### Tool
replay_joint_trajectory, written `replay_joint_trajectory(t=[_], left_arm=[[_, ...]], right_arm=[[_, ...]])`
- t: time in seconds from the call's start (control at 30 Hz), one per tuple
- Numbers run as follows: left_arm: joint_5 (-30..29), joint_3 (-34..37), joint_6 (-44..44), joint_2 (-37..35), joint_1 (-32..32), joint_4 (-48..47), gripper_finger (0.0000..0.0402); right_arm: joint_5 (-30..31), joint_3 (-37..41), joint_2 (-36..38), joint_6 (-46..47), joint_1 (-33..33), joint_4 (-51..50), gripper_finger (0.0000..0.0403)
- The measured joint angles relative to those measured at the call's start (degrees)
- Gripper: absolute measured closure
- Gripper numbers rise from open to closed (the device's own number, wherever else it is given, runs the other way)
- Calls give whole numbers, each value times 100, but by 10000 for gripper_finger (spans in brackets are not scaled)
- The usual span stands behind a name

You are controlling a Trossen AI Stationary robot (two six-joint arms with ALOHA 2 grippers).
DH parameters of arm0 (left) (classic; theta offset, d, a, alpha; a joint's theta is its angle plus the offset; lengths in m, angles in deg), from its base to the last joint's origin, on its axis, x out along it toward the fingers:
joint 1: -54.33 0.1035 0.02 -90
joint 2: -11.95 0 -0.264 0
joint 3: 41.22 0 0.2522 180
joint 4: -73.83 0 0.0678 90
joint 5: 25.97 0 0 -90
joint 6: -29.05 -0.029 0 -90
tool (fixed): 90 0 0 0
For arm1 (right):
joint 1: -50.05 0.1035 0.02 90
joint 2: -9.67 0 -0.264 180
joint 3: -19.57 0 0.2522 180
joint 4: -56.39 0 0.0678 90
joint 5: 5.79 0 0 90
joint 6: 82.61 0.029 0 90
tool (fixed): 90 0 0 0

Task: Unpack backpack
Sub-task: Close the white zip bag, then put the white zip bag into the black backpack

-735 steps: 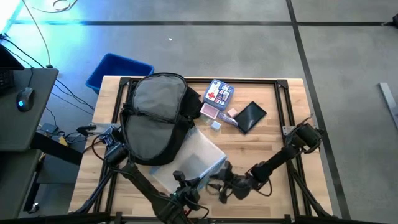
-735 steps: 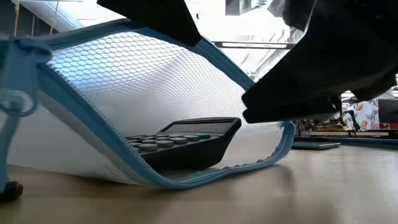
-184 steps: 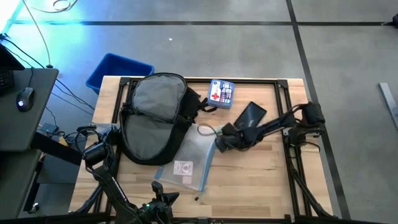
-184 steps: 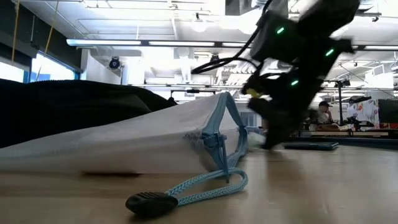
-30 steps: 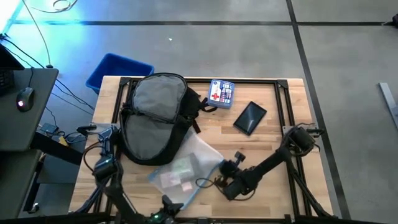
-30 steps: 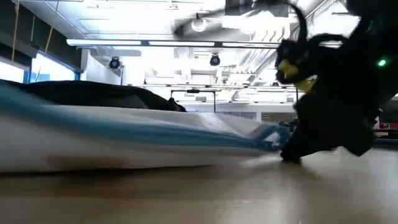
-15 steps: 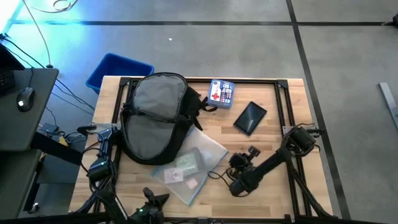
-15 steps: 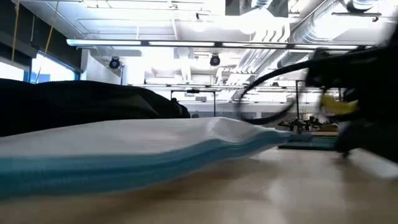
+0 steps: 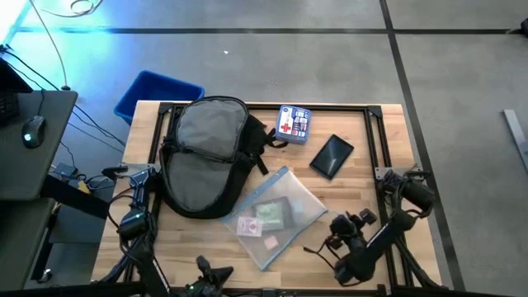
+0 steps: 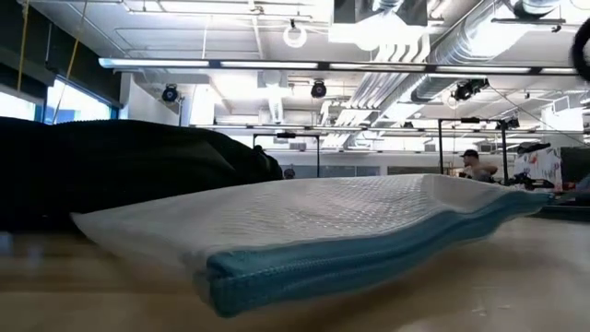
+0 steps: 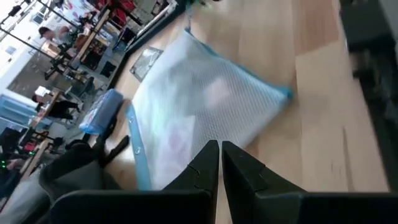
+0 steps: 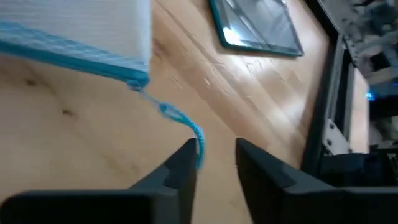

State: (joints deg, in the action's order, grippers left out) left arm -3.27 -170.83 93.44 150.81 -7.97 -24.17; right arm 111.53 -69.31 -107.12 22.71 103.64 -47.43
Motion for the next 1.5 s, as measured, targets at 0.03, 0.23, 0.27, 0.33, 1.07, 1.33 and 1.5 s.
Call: replay_joint_trajectory(t=[0.03,0.23,0.27,0.33,1.07,1.33,1.5], left_arm=[[35,-130,0,-2,12,-92,401],[1375,-1092,-442,-168,306,-548,387],[1793,-1248,-670,-193,410,-533,382],[2451,-1478,-1077,-215,624,-569,372],[4088,-1710,-1646,-729,1121,-580,287],[3233,-1710,-379,-725,437,-578,295],[2179,-1560,208,-725,61,-582,307]], right_arm=[[43,-5,-3,-52,47,21,276],[1448,-20,-4,-2039,441,2414,208],[1584,3,-4,-2834,467,3182,202],[1698,55,-11,-4606,492,4515,196],[2032,64,-675,-12424,-1054,7105,193],[2497,80,-755,-13014,-1520,7780,197],[2441,86,-762,-11764,-1841,7945,272]])
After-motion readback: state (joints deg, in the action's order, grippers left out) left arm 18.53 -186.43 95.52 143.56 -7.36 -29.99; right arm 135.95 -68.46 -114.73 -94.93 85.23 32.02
